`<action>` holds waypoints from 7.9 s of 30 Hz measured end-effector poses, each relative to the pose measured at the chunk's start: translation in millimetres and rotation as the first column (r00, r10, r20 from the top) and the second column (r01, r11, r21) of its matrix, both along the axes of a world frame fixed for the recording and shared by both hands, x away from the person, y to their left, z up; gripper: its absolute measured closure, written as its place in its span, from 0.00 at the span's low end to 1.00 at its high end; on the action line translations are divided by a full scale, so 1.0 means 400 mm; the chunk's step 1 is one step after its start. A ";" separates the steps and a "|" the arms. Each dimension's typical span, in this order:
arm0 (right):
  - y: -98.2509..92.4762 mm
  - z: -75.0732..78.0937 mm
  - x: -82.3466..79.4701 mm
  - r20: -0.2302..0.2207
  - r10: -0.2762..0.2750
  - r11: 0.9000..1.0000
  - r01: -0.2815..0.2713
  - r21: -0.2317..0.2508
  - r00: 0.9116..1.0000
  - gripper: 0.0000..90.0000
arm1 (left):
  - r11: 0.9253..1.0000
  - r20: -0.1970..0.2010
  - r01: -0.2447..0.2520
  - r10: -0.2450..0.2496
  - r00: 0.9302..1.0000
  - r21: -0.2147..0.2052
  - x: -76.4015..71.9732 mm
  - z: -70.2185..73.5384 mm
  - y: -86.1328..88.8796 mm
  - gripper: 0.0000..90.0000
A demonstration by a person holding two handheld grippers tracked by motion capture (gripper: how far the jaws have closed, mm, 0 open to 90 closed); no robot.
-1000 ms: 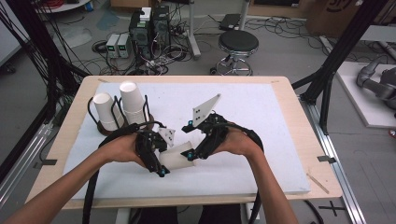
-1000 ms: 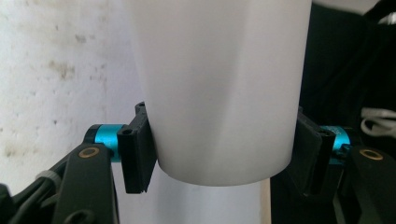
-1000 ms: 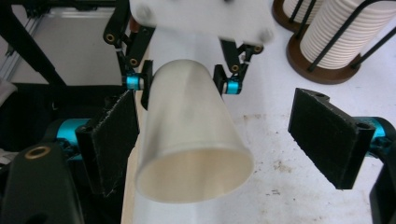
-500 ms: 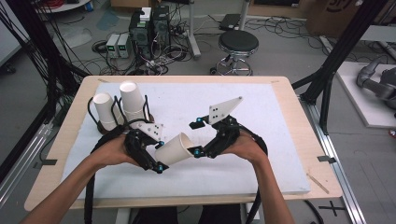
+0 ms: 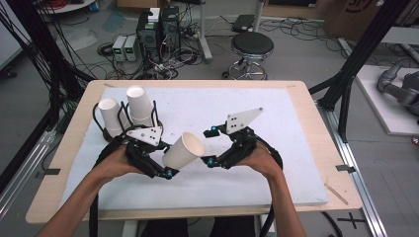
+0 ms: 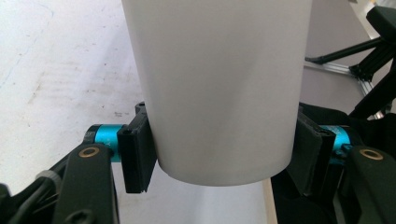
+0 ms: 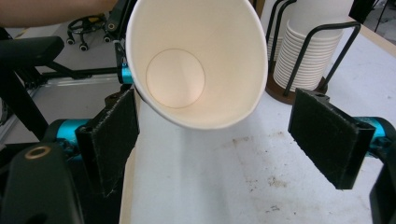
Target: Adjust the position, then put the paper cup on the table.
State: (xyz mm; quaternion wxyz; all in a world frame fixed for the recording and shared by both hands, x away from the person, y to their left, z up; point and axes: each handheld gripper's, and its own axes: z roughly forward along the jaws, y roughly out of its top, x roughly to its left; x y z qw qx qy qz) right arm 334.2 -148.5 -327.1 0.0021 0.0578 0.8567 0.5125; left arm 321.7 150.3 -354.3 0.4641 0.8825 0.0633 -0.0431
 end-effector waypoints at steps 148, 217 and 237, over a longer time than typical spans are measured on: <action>0.043 -0.047 0.008 -0.017 0.078 0.954 -0.070 0.291 0.997 0.35 | 0.895 0.028 -0.333 0.357 0.934 -0.295 -0.040 -0.126 0.118 0.08; 0.041 -0.073 0.061 0.016 -0.186 0.970 0.181 0.161 0.983 0.36 | 0.670 0.019 -0.675 0.714 0.700 -0.309 -0.069 -0.244 0.273 0.08; 0.087 -0.153 0.136 0.064 -0.452 0.891 0.454 -0.003 0.890 0.36 | 0.676 0.028 -0.671 0.711 0.703 -0.304 -0.070 -0.245 0.270 0.09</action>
